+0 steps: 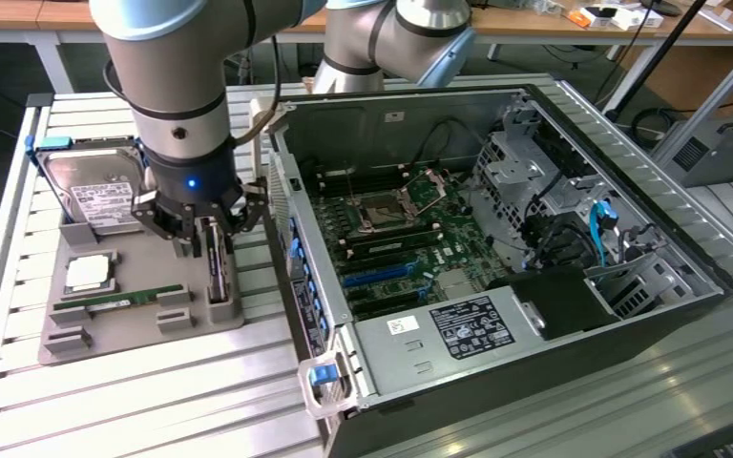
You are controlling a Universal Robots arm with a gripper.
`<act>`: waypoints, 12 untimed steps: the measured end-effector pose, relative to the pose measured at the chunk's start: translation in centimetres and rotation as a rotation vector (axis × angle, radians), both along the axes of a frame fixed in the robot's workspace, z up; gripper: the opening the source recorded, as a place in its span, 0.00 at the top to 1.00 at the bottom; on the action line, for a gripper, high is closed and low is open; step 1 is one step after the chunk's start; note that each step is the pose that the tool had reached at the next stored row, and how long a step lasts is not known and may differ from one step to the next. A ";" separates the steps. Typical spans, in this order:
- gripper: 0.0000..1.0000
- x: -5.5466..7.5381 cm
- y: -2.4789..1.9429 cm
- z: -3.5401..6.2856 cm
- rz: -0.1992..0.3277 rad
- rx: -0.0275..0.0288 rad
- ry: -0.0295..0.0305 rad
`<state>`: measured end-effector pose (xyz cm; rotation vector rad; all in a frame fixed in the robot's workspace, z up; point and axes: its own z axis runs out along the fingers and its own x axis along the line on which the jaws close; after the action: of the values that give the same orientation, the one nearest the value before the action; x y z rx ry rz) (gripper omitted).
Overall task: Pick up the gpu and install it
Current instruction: 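Pick up the gpu and move the gpu toward the slot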
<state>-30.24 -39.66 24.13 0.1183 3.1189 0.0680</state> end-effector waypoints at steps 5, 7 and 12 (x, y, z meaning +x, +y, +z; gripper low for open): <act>0.58 0.0 -0.19 0.00 0.000 -0.0001 -0.0001; 0.58 0.0 -0.25 0.00 0.000 -0.0002 0.0000; 0.58 0.0 -0.25 0.00 0.000 -0.0002 0.0000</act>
<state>-30.24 -39.92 24.13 0.1185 3.1188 0.0678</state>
